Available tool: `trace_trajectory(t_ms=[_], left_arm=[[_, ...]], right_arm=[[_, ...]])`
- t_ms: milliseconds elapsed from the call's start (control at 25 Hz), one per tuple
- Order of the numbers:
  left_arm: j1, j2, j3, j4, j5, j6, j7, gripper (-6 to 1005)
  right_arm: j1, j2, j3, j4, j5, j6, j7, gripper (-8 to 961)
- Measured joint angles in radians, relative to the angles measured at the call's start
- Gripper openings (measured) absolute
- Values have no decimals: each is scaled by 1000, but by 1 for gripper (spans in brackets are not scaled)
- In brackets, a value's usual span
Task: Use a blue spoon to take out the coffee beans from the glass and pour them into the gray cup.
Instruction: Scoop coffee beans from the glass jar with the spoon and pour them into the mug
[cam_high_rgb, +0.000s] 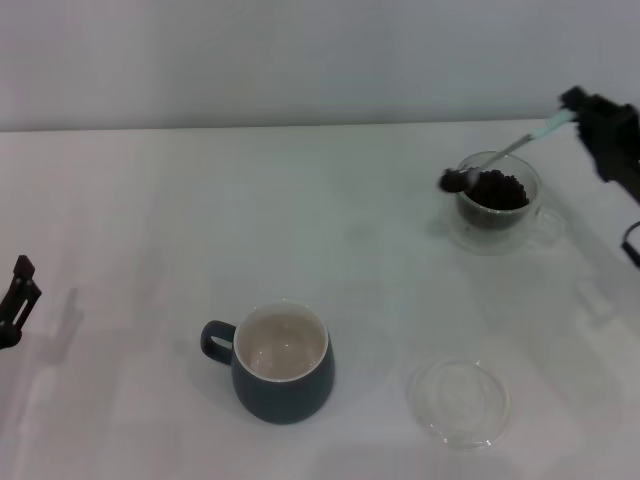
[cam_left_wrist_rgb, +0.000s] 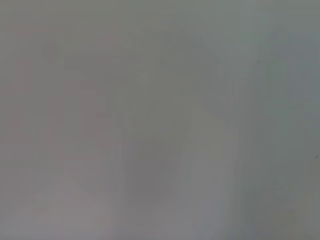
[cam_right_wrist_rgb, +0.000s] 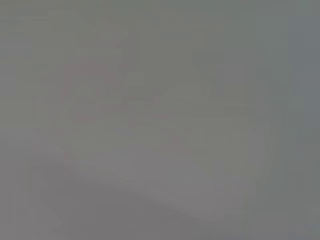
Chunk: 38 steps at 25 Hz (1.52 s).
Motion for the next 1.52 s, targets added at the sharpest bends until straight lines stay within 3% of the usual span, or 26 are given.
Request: trace_trajectory(t_ms=[520,800,1200,1520], left_arm=[[-11,0,0,0,0,-7,5,850],[-13,0,0,0,0,-6,6,849],[-13,0,0,-1,0,-7,6,849],[-21,-1,0,-9,0,-8,6,850]], right_arm=[[14,7,-345,-118,10,-2,33,178],[12,9,-541,-226,71,108,22,179],[4,9,-565,-248,76,65,-166,181],[3,8,-603,-268,68,-60,-550,182]])
